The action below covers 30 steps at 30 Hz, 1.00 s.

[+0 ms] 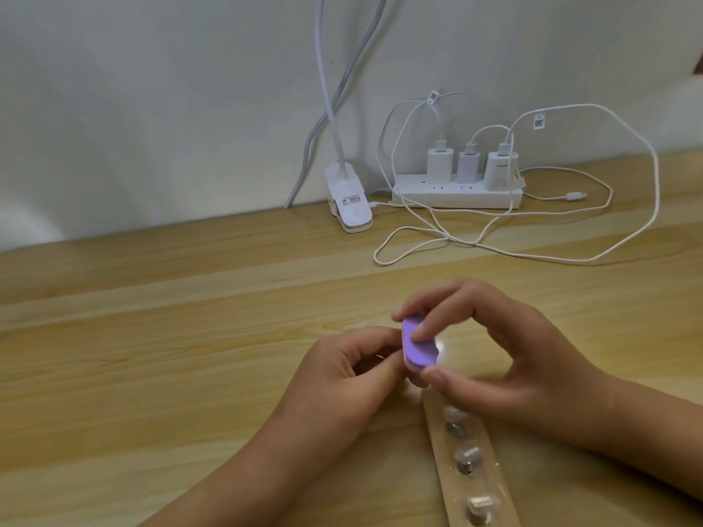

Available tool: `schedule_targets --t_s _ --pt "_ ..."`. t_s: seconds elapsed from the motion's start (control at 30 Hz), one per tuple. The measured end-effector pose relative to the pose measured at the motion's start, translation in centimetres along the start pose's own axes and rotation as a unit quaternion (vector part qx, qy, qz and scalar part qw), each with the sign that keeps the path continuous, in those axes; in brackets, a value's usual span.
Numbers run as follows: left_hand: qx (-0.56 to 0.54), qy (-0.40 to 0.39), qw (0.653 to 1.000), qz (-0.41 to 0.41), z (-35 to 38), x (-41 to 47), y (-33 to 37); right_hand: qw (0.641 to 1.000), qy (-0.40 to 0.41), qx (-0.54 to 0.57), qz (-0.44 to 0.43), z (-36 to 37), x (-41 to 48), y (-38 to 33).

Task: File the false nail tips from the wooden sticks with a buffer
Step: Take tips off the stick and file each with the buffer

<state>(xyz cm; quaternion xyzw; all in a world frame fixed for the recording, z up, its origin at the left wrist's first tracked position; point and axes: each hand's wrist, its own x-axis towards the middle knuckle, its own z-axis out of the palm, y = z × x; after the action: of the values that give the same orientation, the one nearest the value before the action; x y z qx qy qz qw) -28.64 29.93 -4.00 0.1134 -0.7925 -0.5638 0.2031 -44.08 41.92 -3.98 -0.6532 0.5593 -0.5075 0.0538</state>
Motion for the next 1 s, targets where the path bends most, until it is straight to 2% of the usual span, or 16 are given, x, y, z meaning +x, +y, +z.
schedule_targets --t_s 0.1,0.23,0.33,0.47,0.57,0.67,0.8,0.9,1.0 --pt "-0.007 0.007 1.000 0.000 -0.02 -0.05 0.02 0.998 0.019 0.035 0.056 -0.18 0.16 0.07" --pt "0.016 0.001 1.000 0.005 -0.01 -0.02 -0.13 0.999 -0.015 0.044 0.024 0.07 -0.01 -0.24" --pt "-0.001 0.006 1.000 0.003 -0.07 -0.02 -0.16 0.993 0.005 0.086 0.075 -0.08 0.06 -0.12" --pt "0.006 0.010 1.000 0.004 -0.08 0.04 -0.13 0.997 -0.004 0.063 0.040 0.04 0.00 -0.28" --pt "-0.001 0.018 1.000 -0.001 -0.08 0.02 -0.26 0.993 0.018 0.086 0.074 0.03 0.02 -0.14" --pt "0.016 0.015 1.000 0.004 -0.08 -0.01 -0.26 0.997 -0.006 0.064 0.036 0.21 -0.08 -0.36" --pt "0.014 0.014 1.000 0.004 -0.09 0.05 -0.44 0.993 0.009 0.096 0.070 0.12 0.11 -0.24" --pt "0.024 0.014 1.000 0.007 -0.05 0.06 -0.38 0.997 -0.003 0.074 0.039 0.13 -0.03 -0.36" --pt "0.008 0.018 1.000 0.004 -0.05 0.02 -0.31 0.993 0.017 0.087 0.083 0.03 0.11 -0.14"
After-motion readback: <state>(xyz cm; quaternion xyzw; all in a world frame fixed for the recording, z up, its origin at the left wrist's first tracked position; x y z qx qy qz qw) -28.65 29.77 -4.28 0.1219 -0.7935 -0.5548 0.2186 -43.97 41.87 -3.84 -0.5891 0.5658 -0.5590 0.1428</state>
